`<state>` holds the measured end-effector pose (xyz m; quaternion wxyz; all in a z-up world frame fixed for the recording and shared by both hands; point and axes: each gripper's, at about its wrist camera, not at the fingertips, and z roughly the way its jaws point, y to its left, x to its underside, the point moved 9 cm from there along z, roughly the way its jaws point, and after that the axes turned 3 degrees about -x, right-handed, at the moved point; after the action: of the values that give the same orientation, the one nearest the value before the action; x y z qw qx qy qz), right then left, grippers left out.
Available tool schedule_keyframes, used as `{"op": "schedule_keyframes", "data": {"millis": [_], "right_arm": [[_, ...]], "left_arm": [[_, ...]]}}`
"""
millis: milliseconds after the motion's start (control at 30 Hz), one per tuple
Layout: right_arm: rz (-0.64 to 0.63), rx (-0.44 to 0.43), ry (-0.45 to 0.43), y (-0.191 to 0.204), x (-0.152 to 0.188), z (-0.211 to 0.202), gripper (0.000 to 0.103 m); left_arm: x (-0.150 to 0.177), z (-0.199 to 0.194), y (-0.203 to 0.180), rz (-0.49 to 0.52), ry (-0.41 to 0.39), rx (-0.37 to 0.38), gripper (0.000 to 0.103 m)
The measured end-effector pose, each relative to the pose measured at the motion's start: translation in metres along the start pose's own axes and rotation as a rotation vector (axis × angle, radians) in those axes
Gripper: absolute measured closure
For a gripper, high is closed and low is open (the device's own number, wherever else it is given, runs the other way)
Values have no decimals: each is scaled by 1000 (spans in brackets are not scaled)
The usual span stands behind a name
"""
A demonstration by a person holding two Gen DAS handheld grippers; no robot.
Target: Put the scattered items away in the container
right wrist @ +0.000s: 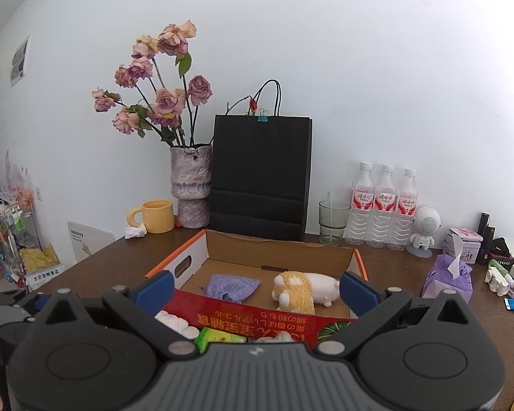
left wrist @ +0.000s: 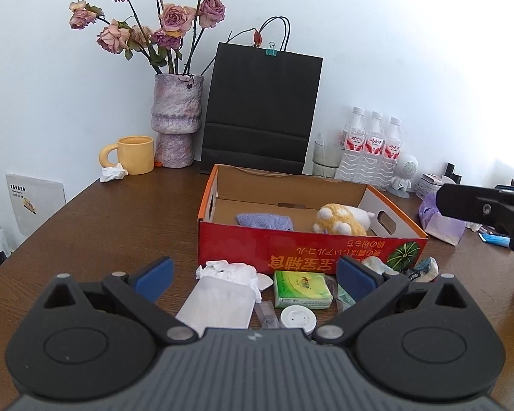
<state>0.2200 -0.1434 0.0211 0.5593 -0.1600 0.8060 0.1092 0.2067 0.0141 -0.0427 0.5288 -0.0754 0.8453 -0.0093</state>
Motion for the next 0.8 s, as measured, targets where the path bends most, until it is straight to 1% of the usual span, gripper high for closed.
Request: {"op": "schedule_keyframes", "data": {"millis": [367, 467, 633, 733, 800], "right_arm": [[43, 34, 42, -11, 47, -5, 0], [44, 43, 65, -12, 61, -3, 0], [54, 54, 102, -12, 87, 1, 0], [57, 82, 106, -13, 100, 3, 0], [66, 80, 117, -14, 109, 6, 0]], "left_arm": [[40, -1, -11, 33, 45, 17, 0], [50, 0, -12, 39, 56, 11, 0], [61, 0, -11, 39, 65, 3, 0], [65, 0, -12, 49, 60, 1, 0], [67, 1, -12, 47, 61, -3, 0]]}}
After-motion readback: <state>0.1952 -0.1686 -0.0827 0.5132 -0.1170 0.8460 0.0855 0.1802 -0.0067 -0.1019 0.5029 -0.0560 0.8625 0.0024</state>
